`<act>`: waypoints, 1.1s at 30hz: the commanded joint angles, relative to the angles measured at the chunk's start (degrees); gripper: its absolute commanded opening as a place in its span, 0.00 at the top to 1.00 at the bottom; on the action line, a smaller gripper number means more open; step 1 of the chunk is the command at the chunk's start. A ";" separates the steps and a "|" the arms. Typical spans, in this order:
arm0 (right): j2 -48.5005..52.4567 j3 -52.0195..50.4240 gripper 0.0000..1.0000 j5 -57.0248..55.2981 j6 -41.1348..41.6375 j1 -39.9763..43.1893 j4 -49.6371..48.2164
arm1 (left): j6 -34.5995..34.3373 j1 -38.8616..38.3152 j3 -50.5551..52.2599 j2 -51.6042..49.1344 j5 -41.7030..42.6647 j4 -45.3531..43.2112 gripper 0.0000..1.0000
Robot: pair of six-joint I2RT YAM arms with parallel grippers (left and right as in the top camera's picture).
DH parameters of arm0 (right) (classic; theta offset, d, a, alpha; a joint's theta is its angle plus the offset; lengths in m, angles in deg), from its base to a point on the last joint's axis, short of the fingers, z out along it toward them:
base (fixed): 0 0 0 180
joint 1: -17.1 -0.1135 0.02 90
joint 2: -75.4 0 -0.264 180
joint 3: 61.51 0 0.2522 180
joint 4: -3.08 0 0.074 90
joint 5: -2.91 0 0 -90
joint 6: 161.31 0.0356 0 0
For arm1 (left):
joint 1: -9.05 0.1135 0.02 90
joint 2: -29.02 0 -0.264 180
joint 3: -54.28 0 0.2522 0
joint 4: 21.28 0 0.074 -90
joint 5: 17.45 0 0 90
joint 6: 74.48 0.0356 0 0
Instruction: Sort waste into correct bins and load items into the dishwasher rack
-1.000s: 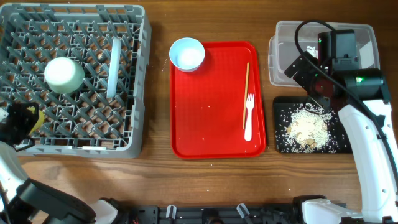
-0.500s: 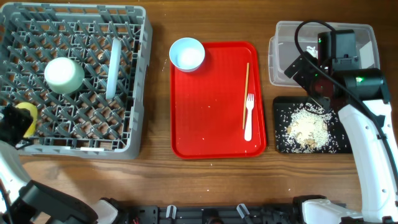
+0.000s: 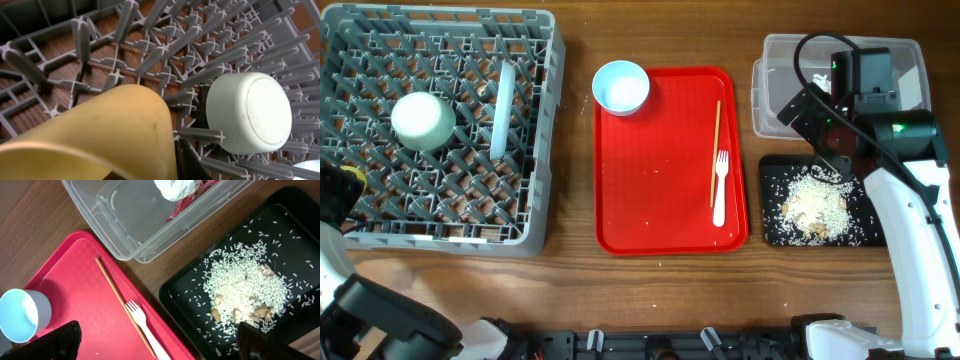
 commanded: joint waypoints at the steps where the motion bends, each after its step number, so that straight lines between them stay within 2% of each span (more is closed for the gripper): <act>1: 0.11 0.35 0.00 -0.98 -0.28 0.07 0.02 | -0.48 0.28 0.20 -1.84 -0.87 0.31 0.96; 3: 0.11 0.35 0.00 -0.98 -0.28 0.07 0.02 | -1.66 0.28 0.20 -1.66 1.57 0.50 0.96; 5: 0.11 0.35 0.00 -0.98 -0.31 0.07 0.02 | -4.70 0.31 0.20 -0.46 11.69 -0.04 0.96; 6: 0.11 0.35 0.00 -0.98 -0.28 0.07 0.02 | -7.56 0.31 0.20 0.68 20.55 -2.10 0.96; 8: 0.11 0.35 0.00 -0.98 -0.28 0.07 0.02 | -13.70 0.31 0.20 2.34 29.03 -5.01 0.96; 12: 0.11 0.35 0.00 -0.98 -0.28 0.07 0.02 | -22.62 0.28 0.20 6.14 37.81 -7.93 0.96; 17: 0.11 0.35 0.00 -0.98 -0.28 0.07 0.02 | -22.29 -3.23 0.20 8.46 49.75 -6.40 0.96; 21: 0.11 0.35 0.00 -0.98 -0.28 0.07 0.02 | -17.57 -9.90 0.20 6.58 51.56 -3.06 0.96; 23: 0.11 0.35 0.00 -0.98 -0.31 0.07 0.02 | -17.62 -11.47 0.20 4.26 51.58 -3.32 0.96; 29: 0.11 0.35 0.00 -0.96 -0.28 0.07 0.02 | -17.59 -11.74 0.20 -6.67 59.82 -2.86 0.96; 33: 0.11 0.35 0.00 -0.98 -0.28 0.07 0.02 | -15.50 -11.74 0.20 -11.72 59.87 -3.26 0.96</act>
